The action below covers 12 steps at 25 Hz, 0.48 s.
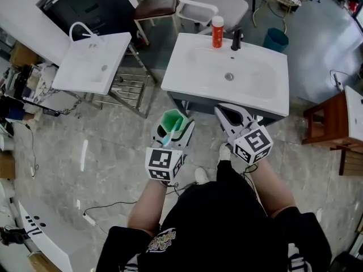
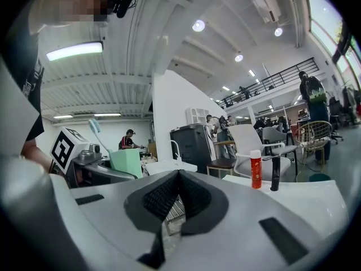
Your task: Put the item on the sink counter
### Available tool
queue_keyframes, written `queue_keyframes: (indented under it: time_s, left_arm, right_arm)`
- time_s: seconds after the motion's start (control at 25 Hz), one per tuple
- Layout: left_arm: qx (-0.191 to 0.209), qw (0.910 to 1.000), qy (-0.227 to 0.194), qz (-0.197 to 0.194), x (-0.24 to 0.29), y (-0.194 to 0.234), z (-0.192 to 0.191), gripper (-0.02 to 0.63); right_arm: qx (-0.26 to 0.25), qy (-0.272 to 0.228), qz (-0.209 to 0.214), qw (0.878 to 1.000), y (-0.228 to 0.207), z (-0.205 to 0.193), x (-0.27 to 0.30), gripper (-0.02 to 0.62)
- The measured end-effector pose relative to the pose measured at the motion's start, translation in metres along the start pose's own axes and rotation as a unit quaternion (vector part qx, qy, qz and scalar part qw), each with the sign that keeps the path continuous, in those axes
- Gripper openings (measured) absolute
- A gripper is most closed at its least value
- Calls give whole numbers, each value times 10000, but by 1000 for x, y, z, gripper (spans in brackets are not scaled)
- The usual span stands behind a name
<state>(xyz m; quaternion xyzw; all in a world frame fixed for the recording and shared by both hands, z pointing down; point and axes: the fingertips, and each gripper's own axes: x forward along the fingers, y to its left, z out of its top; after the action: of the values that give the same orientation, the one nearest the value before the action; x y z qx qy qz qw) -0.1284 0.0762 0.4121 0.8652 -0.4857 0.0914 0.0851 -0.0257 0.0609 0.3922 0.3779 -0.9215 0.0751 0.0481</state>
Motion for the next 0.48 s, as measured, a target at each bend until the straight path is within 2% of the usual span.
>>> queue_keyframes:
  time_s: [0.48]
  left_arm:
    - [-41, 9999, 57, 75, 67, -5, 10, 311]
  right_arm:
    - [66, 46, 104, 9999, -71, 3, 16, 54]
